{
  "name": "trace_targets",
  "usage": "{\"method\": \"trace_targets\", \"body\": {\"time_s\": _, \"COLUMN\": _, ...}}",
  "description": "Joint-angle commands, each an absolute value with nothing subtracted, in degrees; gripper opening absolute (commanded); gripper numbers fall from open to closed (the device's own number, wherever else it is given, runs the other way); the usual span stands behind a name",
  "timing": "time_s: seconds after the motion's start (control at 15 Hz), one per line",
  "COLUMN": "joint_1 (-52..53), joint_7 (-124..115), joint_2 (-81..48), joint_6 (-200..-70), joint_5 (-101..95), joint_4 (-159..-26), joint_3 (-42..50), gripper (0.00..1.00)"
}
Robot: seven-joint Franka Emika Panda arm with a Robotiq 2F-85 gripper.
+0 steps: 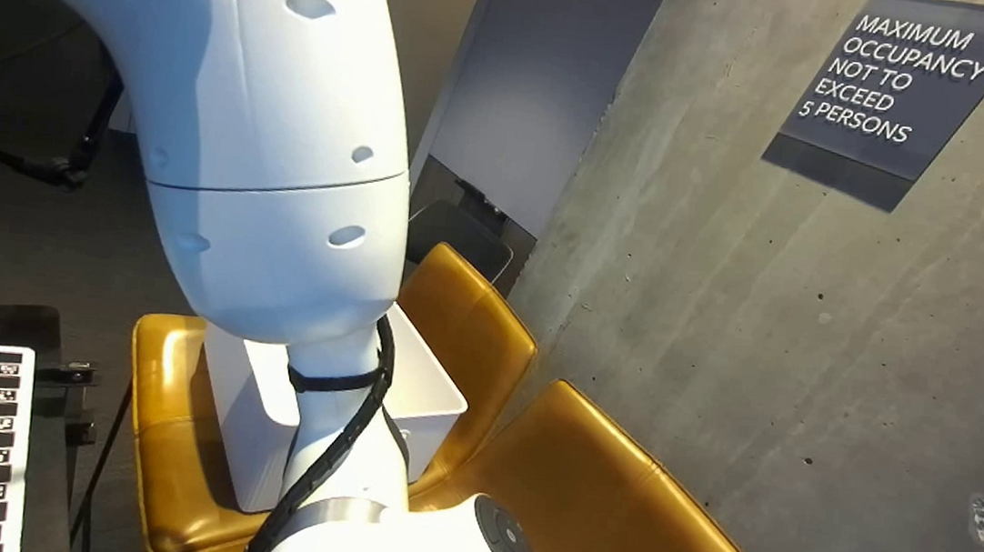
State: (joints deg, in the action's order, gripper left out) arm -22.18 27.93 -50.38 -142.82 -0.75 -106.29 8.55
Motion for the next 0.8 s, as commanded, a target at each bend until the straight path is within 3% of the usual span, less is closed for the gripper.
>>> {"method": "trace_targets", "body": {"time_s": 0.0, "joint_1": -23.64, "joint_7": 26.88, "joint_2": -48.23, "joint_6": -142.42, "joint_5": -1.93, "joint_4": -105.77, "joint_3": 7.78, "gripper": 0.0}}
{"method": "trace_targets", "body": {"time_s": 0.73, "joint_1": -23.32, "joint_7": 27.56, "joint_2": -36.17, "joint_6": -139.74, "joint_5": -1.05, "joint_4": -105.57, "joint_3": 6.9, "gripper": 0.02}}
